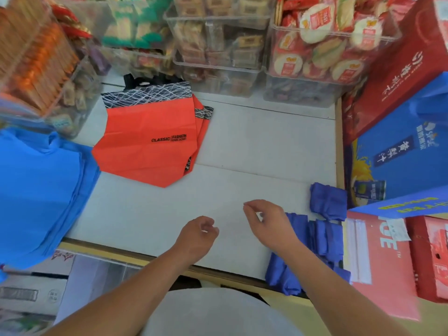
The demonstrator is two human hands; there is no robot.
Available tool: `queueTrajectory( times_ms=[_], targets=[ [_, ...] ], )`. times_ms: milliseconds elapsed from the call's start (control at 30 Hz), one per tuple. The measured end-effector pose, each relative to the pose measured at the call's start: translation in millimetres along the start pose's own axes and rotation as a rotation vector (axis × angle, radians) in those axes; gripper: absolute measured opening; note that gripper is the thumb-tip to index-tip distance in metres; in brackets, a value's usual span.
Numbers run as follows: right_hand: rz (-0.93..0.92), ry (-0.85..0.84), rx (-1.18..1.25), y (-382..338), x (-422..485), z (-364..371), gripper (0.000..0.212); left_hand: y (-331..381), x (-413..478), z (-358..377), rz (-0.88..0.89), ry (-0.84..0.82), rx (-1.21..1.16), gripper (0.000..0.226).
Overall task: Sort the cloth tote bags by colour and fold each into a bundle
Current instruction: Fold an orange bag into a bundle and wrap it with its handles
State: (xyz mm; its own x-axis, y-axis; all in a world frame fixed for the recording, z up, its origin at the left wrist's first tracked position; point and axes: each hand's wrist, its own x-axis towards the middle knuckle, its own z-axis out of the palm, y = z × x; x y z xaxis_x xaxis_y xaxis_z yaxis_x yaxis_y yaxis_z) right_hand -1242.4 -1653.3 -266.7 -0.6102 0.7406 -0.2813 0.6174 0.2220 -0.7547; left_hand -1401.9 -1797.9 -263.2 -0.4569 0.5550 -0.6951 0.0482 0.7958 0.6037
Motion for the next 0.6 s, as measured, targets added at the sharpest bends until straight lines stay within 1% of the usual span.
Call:
queueTrajectory(
  times_ms=[100, 200, 267, 333, 400, 500, 533, 600],
  targets=[
    [0.029, -0.063, 0.016, -27.7, 12.4, 35.2, 0.019, -26.0, 11.7, -50.4, -0.001, 0.045, 0.033, 0.037],
    [0.079, -0.111, 0.007, -55.3, 27.3, 70.5, 0.016, -48.0, 36.4, -108.9, 0.028, 0.13, 0.105, 0.039],
    [0.122, -0.102, 0.021, -73.5, 34.6, 94.6, 0.014, -56.8, 57.2, -144.7, 0.106, 0.204, 0.159, 0.038],
    [0.159, -0.095, 0.024, -92.8, 42.0, 118.7, 0.012, -63.1, 82.3, -174.9, 0.24, 0.263, 0.248, 0.036],
    [0.194, -0.081, 0.032, -112.4, 48.4, 138.4, 0.011, -67.0, 109.7, -196.2, 0.353, 0.24, 0.376, 0.041],
    [0.25, -0.028, 0.08, -132.9, 54.9, 160.6, 0.012, -70.9, 145.9, -208.3, 0.508, 0.133, 0.519, 0.06],
    [0.274, -0.015, 0.098, -138.5, 55.3, 165.5, 0.012, -70.3, 153.5, -208.3, 0.538, 0.128, 0.571, 0.067],
    [0.325, 0.001, 0.125, -145.1, 52.3, 171.9, 0.012, -66.8, 163.0, -210.0, 0.556, 0.194, 0.659, 0.074]
  ],
)
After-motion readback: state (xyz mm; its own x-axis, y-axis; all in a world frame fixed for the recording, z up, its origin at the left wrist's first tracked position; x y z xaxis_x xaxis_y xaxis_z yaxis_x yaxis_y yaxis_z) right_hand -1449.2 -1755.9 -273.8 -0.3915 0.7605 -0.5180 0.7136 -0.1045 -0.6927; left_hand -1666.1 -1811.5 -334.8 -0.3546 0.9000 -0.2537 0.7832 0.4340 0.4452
